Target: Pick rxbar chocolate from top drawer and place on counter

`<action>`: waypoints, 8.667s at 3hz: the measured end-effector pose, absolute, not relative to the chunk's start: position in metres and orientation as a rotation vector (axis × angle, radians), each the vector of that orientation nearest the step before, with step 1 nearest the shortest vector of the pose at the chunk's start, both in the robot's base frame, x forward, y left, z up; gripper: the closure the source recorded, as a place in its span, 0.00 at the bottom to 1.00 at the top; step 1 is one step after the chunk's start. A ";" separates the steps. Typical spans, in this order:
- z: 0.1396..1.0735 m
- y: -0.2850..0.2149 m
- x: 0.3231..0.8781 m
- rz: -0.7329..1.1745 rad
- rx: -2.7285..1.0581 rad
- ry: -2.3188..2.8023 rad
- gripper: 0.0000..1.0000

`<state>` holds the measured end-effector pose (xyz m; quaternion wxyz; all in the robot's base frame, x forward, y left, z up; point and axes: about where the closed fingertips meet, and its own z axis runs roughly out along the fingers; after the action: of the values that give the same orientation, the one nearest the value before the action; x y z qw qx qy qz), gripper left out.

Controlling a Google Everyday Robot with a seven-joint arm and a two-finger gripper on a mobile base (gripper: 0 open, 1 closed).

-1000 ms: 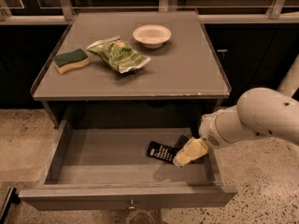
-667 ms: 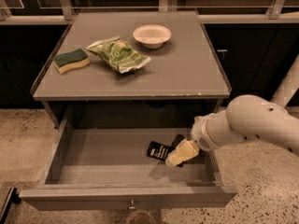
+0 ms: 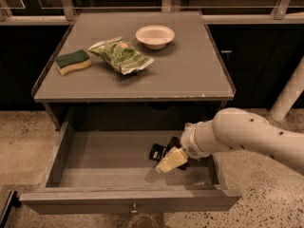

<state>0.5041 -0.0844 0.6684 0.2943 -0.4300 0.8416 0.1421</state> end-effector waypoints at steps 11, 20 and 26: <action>0.596 -0.080 0.517 0.328 -1.187 2.403 1.00; 0.907 -0.055 0.510 0.064 -1.741 1.961 1.00; 0.872 -0.099 0.645 0.349 -1.532 1.866 1.00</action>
Offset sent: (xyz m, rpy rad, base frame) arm -0.0036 0.0317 -0.0746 -0.0307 0.1053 0.0540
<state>0.6452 -0.0989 0.8717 0.3442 -0.5897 0.7182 0.1342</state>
